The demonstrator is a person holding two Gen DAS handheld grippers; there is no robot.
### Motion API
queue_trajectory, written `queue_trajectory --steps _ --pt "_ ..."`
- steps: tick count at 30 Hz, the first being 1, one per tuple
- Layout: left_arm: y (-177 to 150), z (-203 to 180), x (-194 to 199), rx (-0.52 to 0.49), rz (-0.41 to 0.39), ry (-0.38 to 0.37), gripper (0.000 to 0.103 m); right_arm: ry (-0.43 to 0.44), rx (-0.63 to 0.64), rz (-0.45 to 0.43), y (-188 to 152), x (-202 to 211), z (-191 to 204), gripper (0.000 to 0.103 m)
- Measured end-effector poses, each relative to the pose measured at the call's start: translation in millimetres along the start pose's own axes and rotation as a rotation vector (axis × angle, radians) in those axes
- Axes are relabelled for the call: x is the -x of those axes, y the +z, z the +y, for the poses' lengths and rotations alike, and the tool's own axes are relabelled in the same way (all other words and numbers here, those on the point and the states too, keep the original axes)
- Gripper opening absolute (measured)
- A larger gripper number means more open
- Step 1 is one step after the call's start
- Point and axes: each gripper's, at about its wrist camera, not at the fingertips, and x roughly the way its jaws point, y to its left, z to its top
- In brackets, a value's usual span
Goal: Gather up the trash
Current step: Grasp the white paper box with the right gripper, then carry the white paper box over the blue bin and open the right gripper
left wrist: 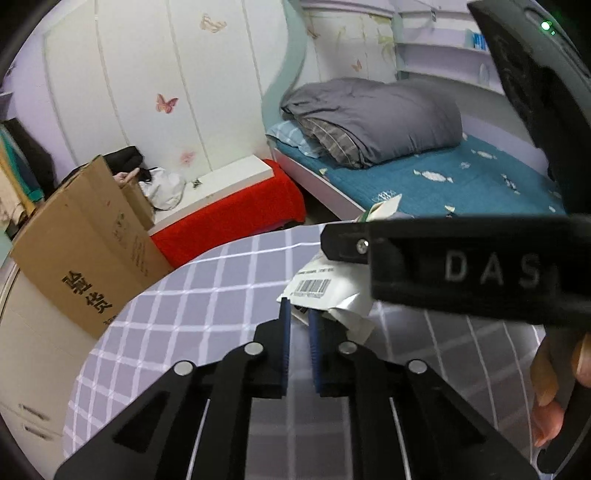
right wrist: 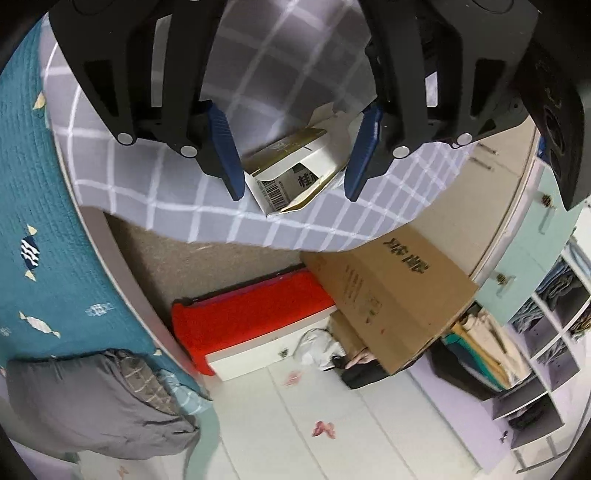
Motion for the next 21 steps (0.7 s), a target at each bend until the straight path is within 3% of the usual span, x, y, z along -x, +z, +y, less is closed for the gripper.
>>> queue_trajectory --steps 10,15,21 --pt "-84.9 85.7 131.6 0.069 -0.062 0.109 0.010 0.120 0.158 0.074 -53.4 19.9 145.7 0.055" --pt "-147.0 145.7 204.8 0.180 -0.085 0.181 0.011 0.212 0.257 0.127 -99.8 16.1 241.2 0.054" --pt "-225.2 208.2 260.7 0.279 -0.070 0.275 0.011 0.275 0.373 0.203 -163.7 -5.5 344.5 0.054"
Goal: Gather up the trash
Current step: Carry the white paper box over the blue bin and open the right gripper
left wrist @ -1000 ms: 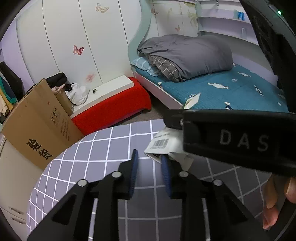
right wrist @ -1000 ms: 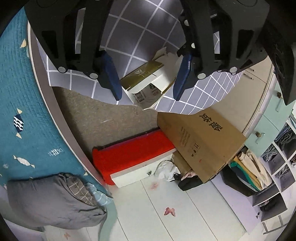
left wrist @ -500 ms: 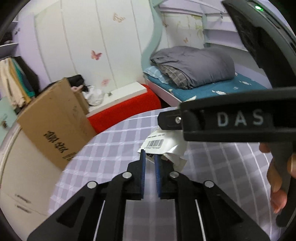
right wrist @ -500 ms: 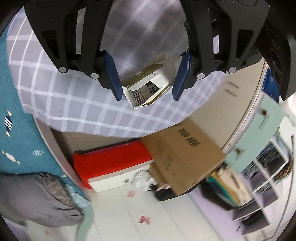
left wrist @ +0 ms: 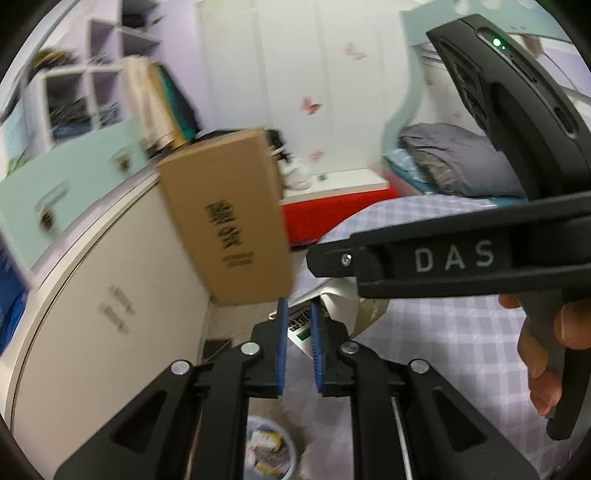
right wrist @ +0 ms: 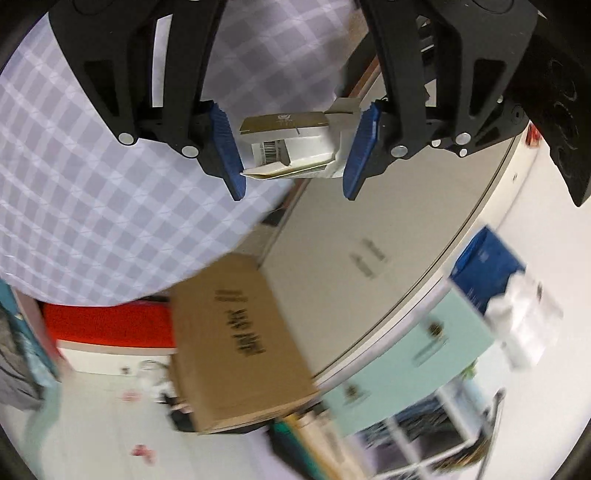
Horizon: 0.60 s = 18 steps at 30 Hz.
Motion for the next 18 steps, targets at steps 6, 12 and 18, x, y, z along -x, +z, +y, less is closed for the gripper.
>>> queue_trajectory --steps 6,12,18 --pt "-67.0 84.0 13.0 0.120 0.068 0.050 0.011 0.065 0.069 0.120 -25.7 -71.4 73.5 0.054" --pt "-112.9 135.8 -7.1 0.202 0.151 0.078 0.012 0.073 0.101 0.217 -50.6 -136.8 112.5 0.055" --pt "-143.4 167.6 -43.2 0.223 0.259 0.167 0.055 0.056 0.111 0.293 -67.6 -193.2 122.7 0.064"
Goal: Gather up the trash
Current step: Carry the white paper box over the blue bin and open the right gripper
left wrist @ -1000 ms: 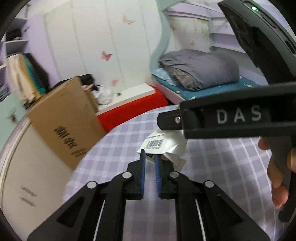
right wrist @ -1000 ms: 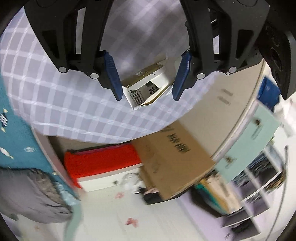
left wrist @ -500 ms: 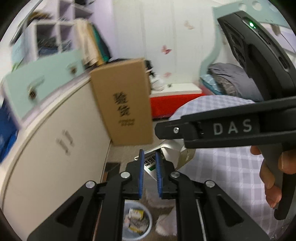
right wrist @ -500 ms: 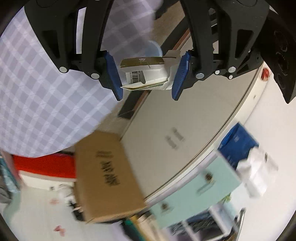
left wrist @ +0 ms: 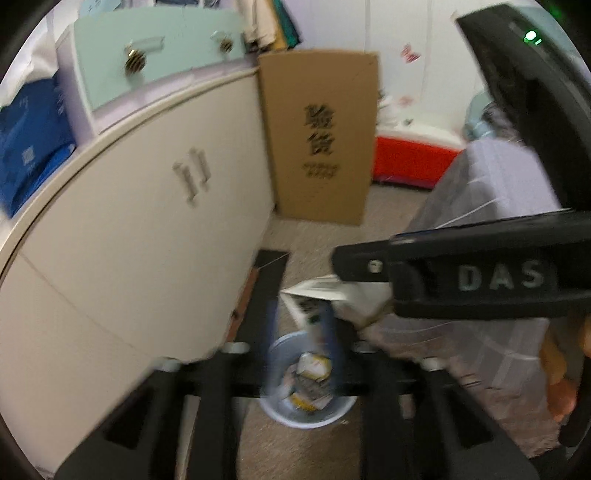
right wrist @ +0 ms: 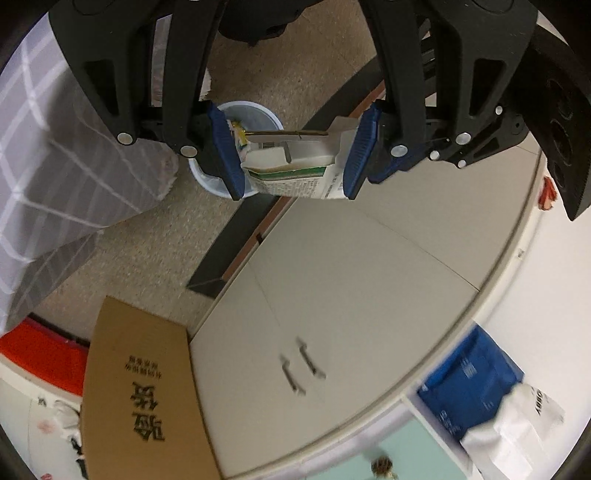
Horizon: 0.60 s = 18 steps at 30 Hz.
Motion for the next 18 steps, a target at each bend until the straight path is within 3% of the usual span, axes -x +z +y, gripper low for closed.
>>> queue_trajectory --steps 1,3,9,18 --pt "-2.4 3.5 -10.1 0.002 0.023 0.038 0.070 -0.018 -0.011 0.011 0.5 -10.1 -2.7 0.069" --pt "-7.3 8.9 -25.5 0.007 0.063 0.084 0.070 -0.043 -0.024 0.020 -0.1 -20.8 -7.3 0.074" --pt "-21.0 34.6 -56.1 0.122 0.167 0.109 0.070 -0.079 -0.044 0.036 -5.9 -33.4 -21.9 0.075" --pt "-27.7 29.8 -11.0 0.228 0.111 0.112 0.073 -0.166 0.045 -0.015 -30.3 -0.6 -5.0 0.075"
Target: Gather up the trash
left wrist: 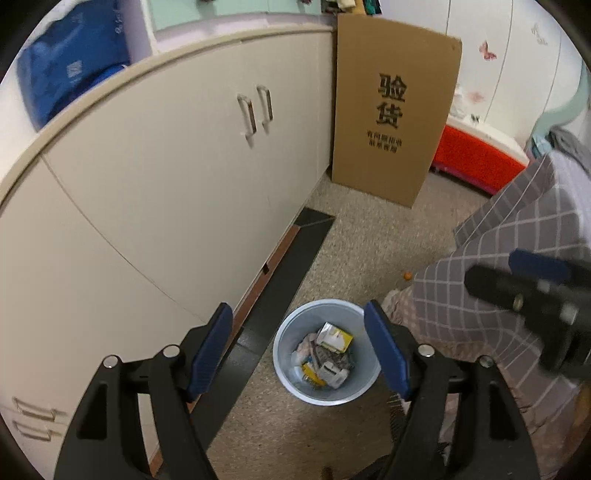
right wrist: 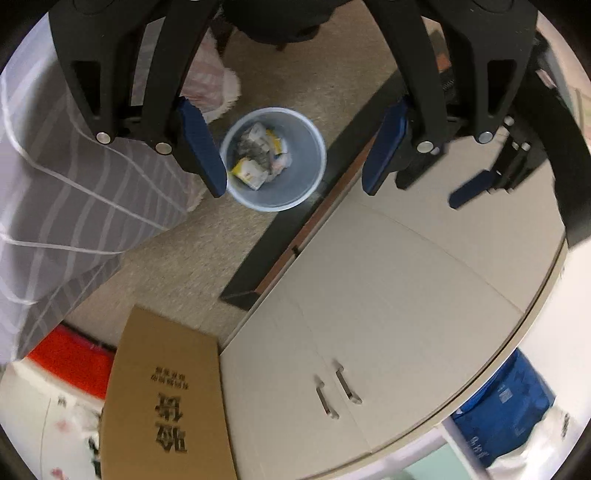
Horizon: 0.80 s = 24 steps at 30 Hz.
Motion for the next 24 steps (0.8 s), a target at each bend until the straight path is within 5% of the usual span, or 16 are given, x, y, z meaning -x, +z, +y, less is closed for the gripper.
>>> queue_trajectory --steps 12,24 --pt "-9.8 -30.6 112.9 0.026 -0.180 -0.004 0.083 -0.112 0.056 -0.239 -48.7 127.5 1.7 0.080" --pt "-48.4 -86.5 242.3 -0.039 -0.411 -0.099 0.090 -0.227 -0.019 -0.496 -131.4 263.0 -21.5 0.086"
